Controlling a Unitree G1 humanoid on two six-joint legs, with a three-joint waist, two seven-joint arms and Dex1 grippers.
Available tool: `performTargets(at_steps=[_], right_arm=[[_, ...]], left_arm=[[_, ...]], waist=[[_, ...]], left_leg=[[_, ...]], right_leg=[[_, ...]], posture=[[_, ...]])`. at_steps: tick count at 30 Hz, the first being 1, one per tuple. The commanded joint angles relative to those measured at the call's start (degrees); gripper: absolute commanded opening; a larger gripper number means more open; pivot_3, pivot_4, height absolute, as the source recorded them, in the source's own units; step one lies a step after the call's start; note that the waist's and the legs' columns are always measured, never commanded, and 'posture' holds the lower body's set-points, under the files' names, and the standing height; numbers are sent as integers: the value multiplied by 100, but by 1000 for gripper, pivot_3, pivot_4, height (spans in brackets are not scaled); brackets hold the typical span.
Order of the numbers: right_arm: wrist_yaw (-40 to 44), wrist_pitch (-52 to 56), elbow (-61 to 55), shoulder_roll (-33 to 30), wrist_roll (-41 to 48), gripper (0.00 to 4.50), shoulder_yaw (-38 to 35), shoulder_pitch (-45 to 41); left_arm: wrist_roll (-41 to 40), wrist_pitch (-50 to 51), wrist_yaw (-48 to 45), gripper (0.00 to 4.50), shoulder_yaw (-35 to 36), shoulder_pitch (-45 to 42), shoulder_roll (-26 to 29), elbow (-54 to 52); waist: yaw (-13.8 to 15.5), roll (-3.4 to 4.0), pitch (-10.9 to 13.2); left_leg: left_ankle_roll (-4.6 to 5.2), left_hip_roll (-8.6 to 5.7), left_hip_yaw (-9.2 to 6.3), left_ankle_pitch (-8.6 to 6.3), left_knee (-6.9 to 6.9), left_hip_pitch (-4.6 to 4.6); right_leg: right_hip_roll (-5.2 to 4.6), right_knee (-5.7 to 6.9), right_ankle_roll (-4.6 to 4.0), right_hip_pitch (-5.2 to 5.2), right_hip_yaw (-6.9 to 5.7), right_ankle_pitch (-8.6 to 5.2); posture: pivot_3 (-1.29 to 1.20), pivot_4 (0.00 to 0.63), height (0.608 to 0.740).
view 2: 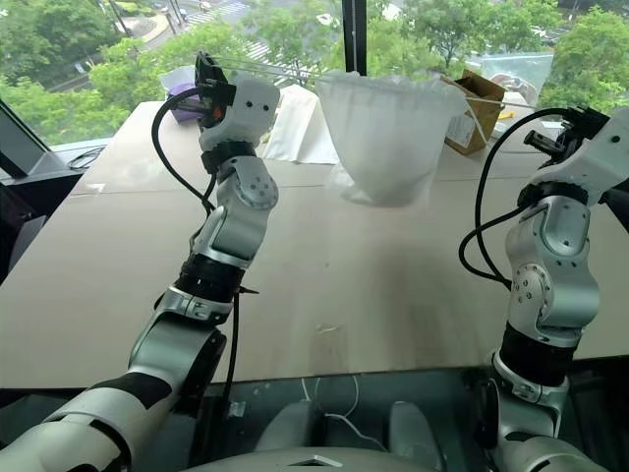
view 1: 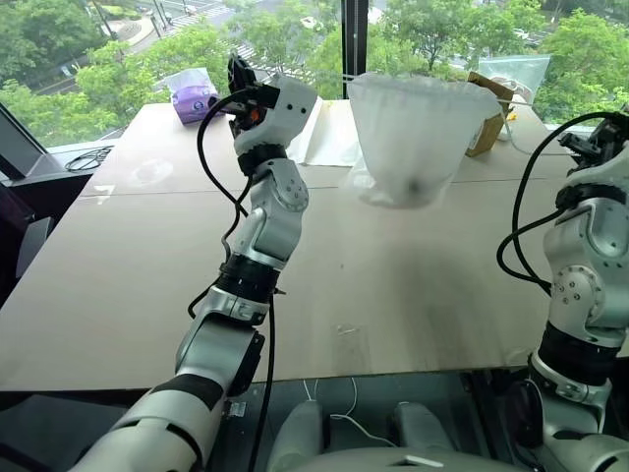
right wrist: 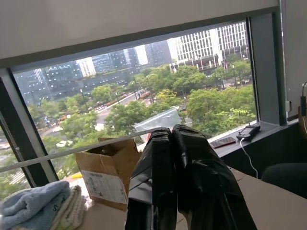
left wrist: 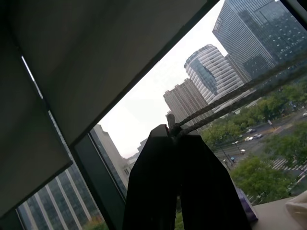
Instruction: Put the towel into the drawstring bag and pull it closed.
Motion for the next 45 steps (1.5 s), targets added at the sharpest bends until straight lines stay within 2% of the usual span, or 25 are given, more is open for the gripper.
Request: performTargets(at_steps=[1,2,3,5,7,10,13,16,17,19,20,21,23,27,31,36,40,45], right_arm=[[-68,177,204,-380,169,897,-1325,295],[99,296,165,-370,303,1228,-1127,314],[230,425,149,-364,438,1849,-962,339],[465,638,114,-415,560,2771,-667,434],[909,826,24,-551,637,3432,-324,605],[1549,1119,-166,-723,855,3432,88,885],[1874,1201,-284,-914,740,3463,357,1099],[2200,1175,-310,-1015,768,3463,476,1131],[2378,1203,-341,-1067,840,3463,546,1139],[2751,1301,-439,-1146,1033,3463,671,1222],[2953,1350,-515,-1208,1121,3463,751,1312],[3151,1374,-590,-1273,1181,3463,843,1427],[3306,1298,-642,-1276,1198,3463,851,1624],[3876,544,-456,-1363,1070,3463,519,2176],[4550,-223,-103,-1546,909,3463,246,2855],[5026,-678,-105,-1606,900,3463,67,3527],[5400,-1002,-252,-1582,987,3463,-95,4173],[6007,-1469,-238,-1764,831,3463,-150,4905]], left_arm=[[-1282,-79,-584,0,1792,189,447,379],[-1569,-299,-1106,0,1612,229,365,296],[-1956,-440,-1732,0,1506,287,264,163],[-2456,-570,-2536,0,1381,503,120,-223],[-2805,-544,-3133,0,1296,772,40,-588],[-3142,-420,-4051,0,1064,1126,50,-1040],[-3320,-391,-4729,932,895,1356,116,-1325],[-3180,-492,-4999,2263,710,1489,167,-1451],[-3151,-495,-5074,2957,663,1554,183,-1497],[-3191,-443,-5174,3674,659,1698,162,-1596],[-3185,-448,-5226,4206,643,1776,171,-1636],[-3177,-472,-5297,4440,612,1871,190,-1662],[-3282,-481,-5578,4440,553,2114,244,-1784],[-3717,-330,-6641,4440,480,2935,727,-2343],[-4037,-294,-7348,4440,559,3864,1243,-2743],[-3855,-472,-7267,4440,799,4429,1511,-2539],[-3776,-537,-7008,4440,1160,4645,1569,-2333],[-4059,-430,-7372,4440,1424,5143,1810,-2683]], waist=[[-10,-2,-30],[-12,2,-41],[-12,2,-41],[-4,1,-43],[0,0,-50],[-11,0,-55],[-26,7,-66],[-31,15,-89],[-31,15,-101],[-30,23,-112],[-29,24,-116],[-23,23,-117],[-16,21,-120],[-10,21,-120],[8,22,-120],[24,23,-120],[34,22,-127],[34,26,-137]], left_leg=[[0,2,1,0,-1,2],[0,3,-1,0,-2,1],[0,3,3,0,-7,4],[0,2,2,0,-7,0],[0,0,1,0,-5,-1],[1,0,-3,0,-5,-1],[1,2,-2,0,-3,4],[3,2,-2,-1,6,8],[3,2,-3,-1,7,11],[4,2,-7,-2,7,15],[5,2,-8,-2,7,17],[6,2,-11,-3,6,21],[8,2,-18,-4,7,24],[13,1,-21,-7,8,38],[33,3,-16,-20,-8,99],[36,7,-11,-22,-43,193],[37,9,-12,-23,-42,199],[40,15,-11,-26,-46,194]], right_leg=[[1,1,0,0,1,0],[3,1,0,-1,-1,0],[2,1,-1,-2,2,0],[2,0,-1,-2,1,0],[-1,-5,0,-1,2,0],[1,-7,-1,3,-2,0],[6,-4,-1,7,-1,0],[6,-4,0,14,2,0],[6,-4,0,18,2,0],[8,-5,0,22,0,0],[9,-5,0,25,-1,0],[9,-6,0,31,-3,0],[9,-11,0,42,-13,0],[8,-17,0,61,-12,0],[8,-26,-2,115,-6,-3],[11,-56,-2,199,0,-7],[12,-62,-2,208,1,-6],[11,-78,-2,208,1,-6]], posture=[[0,0,740],[0,0,740],[0,0,740],[0,0,740],[0,0,740],[0,0,740],[0,0,740],[0,0,740],[0,0,740],[0,0,740],[0,0,740],[0,0,740],[0,0,740],[0,0,740],[0,0,740],[0,0,740],[0,0,740],[0,0,740]])
